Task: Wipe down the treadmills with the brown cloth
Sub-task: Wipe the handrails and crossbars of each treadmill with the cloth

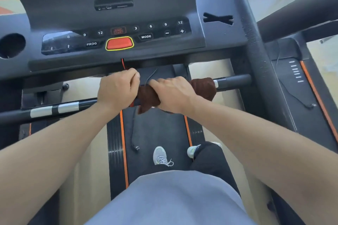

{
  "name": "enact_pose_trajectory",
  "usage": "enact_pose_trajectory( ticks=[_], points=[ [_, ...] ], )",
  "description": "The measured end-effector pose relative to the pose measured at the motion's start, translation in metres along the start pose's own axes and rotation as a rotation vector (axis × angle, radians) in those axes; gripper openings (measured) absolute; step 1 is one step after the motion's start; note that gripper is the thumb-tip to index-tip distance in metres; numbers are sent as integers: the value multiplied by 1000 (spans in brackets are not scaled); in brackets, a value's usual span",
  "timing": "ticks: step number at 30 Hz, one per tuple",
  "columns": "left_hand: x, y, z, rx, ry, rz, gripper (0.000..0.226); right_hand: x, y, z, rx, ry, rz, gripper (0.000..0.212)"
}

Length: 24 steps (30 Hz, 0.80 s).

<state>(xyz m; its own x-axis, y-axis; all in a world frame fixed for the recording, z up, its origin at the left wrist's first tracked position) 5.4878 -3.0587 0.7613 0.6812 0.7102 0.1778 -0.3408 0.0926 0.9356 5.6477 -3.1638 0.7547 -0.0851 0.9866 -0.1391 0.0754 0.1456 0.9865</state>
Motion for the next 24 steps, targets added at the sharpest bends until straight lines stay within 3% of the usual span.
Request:
enact_pose_trajectory(
  ticks=[4,7,9,11,13,14,17,19,21,22,24],
  points=[
    [0,-2,1,83,-163,15,24,-59,16,92,-99,-176,-149,31],
    [10,-4,6,68,-313,37,20,-102,19,150,-244,-291,-123,30],
    [20,-2,29,-35,-355,4,22,-110,12,152,-292,-332,-92,40],
    [33,1,67,-115,-281,-104,25,-110,11,132,-227,-451,-75,69],
    [52,-6,105,-134,-76,-349,40,-118,11,106,-32,-603,-2,97],
    [63,-10,120,-110,30,-505,54,-125,12,91,99,-658,91,101],
    [82,-24,164,-181,165,-837,97,-150,7,49,564,-861,453,80],
    [84,-32,183,-303,223,-964,90,-155,0,31,796,-998,592,68],
    [79,-41,193,-360,282,-964,86,-164,1,26,1014,-1131,634,65],
    [77,-45,193,-362,272,-886,83,-168,4,27,1118,-1188,620,67],
    [70,-49,192,-428,165,-633,56,-175,5,30,1278,-1247,556,75]
  ],
)
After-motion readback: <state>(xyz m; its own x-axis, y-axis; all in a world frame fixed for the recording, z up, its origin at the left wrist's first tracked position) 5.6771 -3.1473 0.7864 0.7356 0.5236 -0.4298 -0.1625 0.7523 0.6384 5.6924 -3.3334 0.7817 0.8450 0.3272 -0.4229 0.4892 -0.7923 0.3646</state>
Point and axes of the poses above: each hand's wrist, its own x-axis towards the middle knuckle, its own y-axis out of the back of the hand, z = x × y, the point moved 1 cm from there along x, towards the middle knuckle, and after that the axes turned 3 degrees about -z, right-handed, at the moved point
